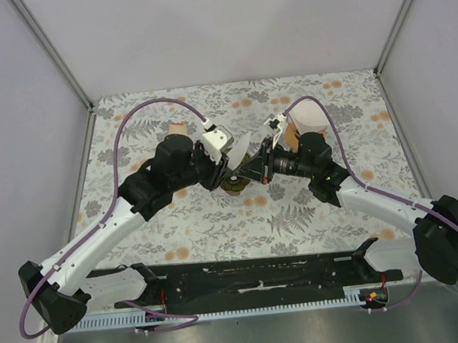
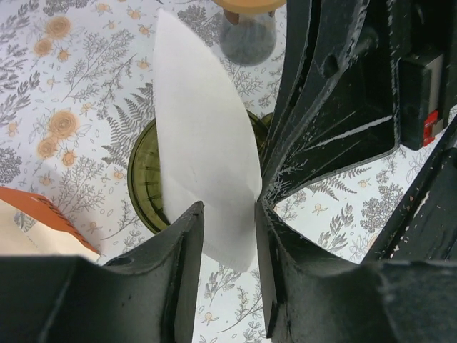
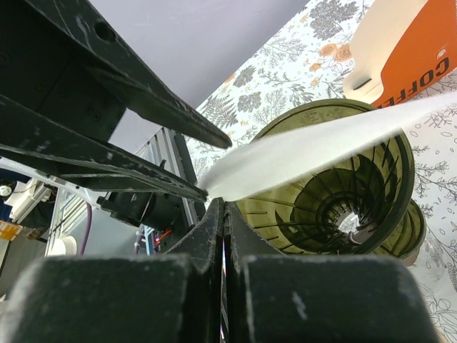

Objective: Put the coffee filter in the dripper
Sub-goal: Place the coffee filter in the coffee dripper.

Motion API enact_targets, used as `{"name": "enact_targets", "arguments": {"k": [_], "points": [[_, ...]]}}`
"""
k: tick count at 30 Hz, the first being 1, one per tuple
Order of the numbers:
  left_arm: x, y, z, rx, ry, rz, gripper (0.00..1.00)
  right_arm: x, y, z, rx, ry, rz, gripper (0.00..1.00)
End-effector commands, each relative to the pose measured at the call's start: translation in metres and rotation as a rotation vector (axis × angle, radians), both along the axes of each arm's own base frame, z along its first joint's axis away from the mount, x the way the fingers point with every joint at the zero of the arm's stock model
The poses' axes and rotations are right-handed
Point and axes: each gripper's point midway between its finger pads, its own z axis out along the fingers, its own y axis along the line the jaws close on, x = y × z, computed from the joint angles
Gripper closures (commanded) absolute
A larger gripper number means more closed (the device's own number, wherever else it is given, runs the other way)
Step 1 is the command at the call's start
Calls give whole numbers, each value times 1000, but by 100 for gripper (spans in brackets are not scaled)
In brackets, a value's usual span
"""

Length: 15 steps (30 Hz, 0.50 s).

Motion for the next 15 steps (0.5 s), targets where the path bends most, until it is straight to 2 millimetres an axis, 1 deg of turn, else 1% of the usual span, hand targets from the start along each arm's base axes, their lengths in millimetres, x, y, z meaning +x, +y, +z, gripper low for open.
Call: {"name": "enact_targets", "arguments": {"k": [1,2,4,7,13,15], "points": [[3,-7,35,-38,-76,-45,57,2,2,19,14,-71,7,100],[0,-8,37,-41,-71,-62,54,2,2,19,14,-70,7,100],[-3,-11,39,-43,-65,-85,53,2,2,19,13,-77,7,100],[-1,-13,37,-31,-73,-97,53,3,3,20,13,-77,9,100],[11,-13,24,18,-70,-59,52,2,3,23,18,-87,13,100],[18,-12,24,25,-77,-33,50,2,4,24,18,-90,20,100]]}}
